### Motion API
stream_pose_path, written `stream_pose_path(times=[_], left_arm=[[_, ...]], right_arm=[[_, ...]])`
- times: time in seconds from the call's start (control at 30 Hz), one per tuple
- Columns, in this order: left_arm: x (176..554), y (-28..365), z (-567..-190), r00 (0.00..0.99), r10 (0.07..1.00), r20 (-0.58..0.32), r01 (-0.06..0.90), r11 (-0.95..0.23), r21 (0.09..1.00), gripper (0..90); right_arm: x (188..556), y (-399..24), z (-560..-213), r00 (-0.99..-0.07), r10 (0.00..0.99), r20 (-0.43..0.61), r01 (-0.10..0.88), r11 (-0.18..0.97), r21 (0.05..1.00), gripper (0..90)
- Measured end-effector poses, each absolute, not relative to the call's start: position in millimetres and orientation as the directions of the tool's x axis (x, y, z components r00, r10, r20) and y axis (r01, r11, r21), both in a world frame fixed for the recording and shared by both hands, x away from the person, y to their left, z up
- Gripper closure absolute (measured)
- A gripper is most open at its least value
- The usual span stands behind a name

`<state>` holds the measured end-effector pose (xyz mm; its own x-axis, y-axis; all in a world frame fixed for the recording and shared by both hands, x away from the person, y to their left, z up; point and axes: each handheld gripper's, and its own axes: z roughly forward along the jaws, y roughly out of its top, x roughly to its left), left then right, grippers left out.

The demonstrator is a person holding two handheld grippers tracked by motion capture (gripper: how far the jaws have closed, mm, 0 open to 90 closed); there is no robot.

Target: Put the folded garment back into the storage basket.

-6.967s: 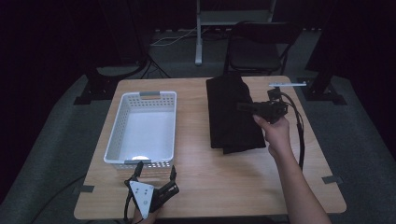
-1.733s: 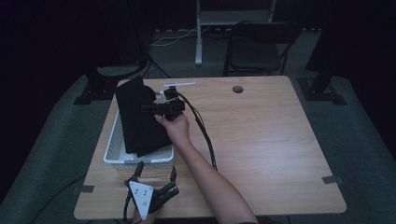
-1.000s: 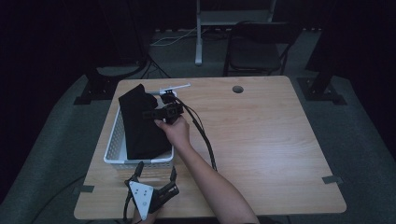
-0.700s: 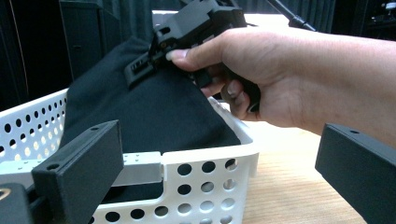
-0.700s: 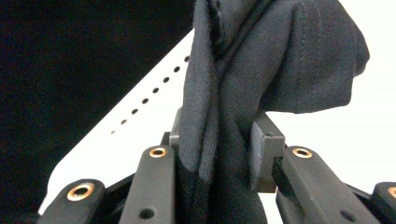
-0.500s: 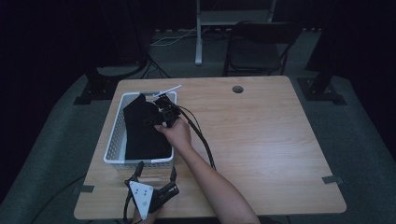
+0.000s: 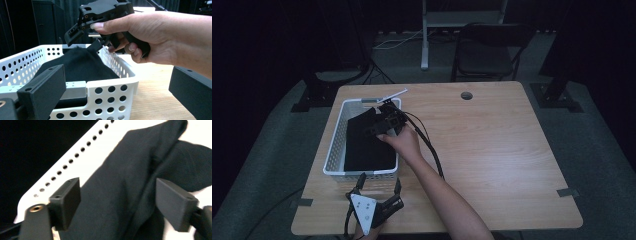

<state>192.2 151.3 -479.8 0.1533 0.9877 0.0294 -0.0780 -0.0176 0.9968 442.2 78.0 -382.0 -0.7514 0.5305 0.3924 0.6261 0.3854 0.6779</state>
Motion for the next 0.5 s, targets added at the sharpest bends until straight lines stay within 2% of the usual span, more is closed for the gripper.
stream_pose_path(times=[0.3,0.33,0.37,0.5], left_arm=[[192,151,-480,0.151,0.988,0.03,-0.078,-0.018,0.997,2.2],[192,151,-480,0.151,0.988,0.03,-0.078,-0.018,0.997,2.2],[192,151,-480,0.151,0.988,0.029,-0.078,-0.018,0.997,2.2],[192,151,-480,0.151,0.988,0.029,-0.078,-0.018,0.997,2.2]], right_arm=[[428,87,-379,-0.783,0.546,0.297,0.579,0.469,0.667,9.0],[428,88,-379,-0.789,0.537,0.298,0.575,0.474,0.667,8.3],[428,88,-380,-0.793,0.528,0.304,0.574,0.478,0.665,3.7],[427,90,-384,-0.802,0.509,0.312,0.572,0.507,0.645,2.6]])
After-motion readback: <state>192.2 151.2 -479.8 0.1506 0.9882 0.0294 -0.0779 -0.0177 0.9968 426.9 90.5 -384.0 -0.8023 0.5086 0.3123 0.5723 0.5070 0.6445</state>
